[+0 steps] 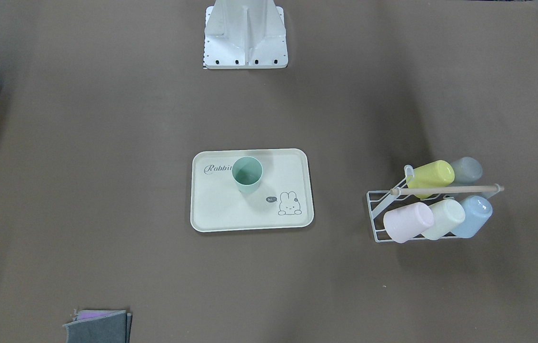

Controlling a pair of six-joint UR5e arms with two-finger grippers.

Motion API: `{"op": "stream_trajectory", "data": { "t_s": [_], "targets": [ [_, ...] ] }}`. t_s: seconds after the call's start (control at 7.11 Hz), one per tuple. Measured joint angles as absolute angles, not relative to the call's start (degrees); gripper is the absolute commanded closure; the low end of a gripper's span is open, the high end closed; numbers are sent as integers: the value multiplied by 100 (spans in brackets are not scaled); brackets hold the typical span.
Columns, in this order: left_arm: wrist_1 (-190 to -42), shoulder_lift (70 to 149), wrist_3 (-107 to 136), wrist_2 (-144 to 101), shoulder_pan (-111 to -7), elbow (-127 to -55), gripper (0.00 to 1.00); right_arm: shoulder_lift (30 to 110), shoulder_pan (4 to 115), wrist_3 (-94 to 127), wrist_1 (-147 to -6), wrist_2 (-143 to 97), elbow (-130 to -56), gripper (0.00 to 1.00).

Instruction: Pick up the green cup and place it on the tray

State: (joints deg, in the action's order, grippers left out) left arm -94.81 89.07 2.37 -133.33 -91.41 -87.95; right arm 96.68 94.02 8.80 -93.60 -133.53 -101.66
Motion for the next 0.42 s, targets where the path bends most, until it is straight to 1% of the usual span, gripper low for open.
{"op": "stream_trajectory", "data": {
  "t_s": [0.42],
  "targets": [
    [-9476, 8903, 237, -13333, -9137, -8804, 2, 9673, 9404, 836, -9360, -13370, -10153, 0]
  ]
}}
